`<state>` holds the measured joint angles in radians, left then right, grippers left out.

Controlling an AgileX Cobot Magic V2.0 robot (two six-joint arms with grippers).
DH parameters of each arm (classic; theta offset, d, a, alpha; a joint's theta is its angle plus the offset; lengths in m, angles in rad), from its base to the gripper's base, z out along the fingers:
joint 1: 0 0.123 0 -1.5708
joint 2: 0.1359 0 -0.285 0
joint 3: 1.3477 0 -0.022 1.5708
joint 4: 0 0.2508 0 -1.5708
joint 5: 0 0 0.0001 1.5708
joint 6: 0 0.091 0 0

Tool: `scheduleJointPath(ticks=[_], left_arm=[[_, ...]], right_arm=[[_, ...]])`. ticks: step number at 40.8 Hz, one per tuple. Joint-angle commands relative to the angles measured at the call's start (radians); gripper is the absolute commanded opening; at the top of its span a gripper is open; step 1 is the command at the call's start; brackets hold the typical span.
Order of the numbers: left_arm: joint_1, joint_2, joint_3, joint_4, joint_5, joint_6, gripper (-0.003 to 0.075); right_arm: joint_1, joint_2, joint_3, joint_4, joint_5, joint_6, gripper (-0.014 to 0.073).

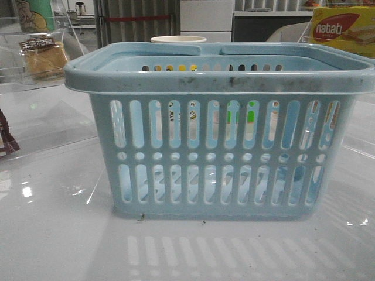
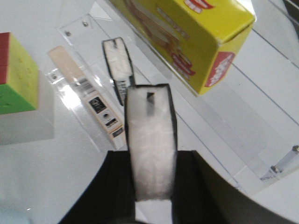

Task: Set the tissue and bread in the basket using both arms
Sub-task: 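Carry the tissue pack over the basket and release it inside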

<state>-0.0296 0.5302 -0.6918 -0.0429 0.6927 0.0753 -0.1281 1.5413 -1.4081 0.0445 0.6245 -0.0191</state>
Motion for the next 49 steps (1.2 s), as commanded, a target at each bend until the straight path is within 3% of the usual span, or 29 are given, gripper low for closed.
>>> scheduleJointPath(ticks=[1, 10, 22, 37, 41, 49], left_arm=[[0.002, 0.01, -0.028, -0.009, -0.084, -0.01, 0.0326], [0.002, 0.01, -0.028, -0.009, -0.084, -0.01, 0.0326], [0.002, 0.01, -0.028, -0.009, -0.084, -0.01, 0.0326], [0.002, 0.01, -0.028, -0.009, -0.082, -0.01, 0.0326], [0.002, 0.01, -0.028, -0.009, -0.082, -0.01, 0.0326], [0.002, 0.01, -0.028, -0.009, -0.082, -0.01, 0.0326]], right_arm=[[0.051, -0.113, -0.037, 0.01, 0.002, -0.006, 0.0227], [0.233, -0.197, -0.036, 0.01, 0.093, -0.007, 0.0227], [0.483, -0.165, -0.032, 0.01, 0.158, -0.022, 0.0227], [0.539, -0.021, -0.032, 0.011, 0.2, -0.022, 0.0233], [0.539, 0.011, -0.032, 0.011, 0.206, -0.022, 0.031], [0.539, 0.034, -0.032, -0.003, 0.209, -0.022, 0.0588]])
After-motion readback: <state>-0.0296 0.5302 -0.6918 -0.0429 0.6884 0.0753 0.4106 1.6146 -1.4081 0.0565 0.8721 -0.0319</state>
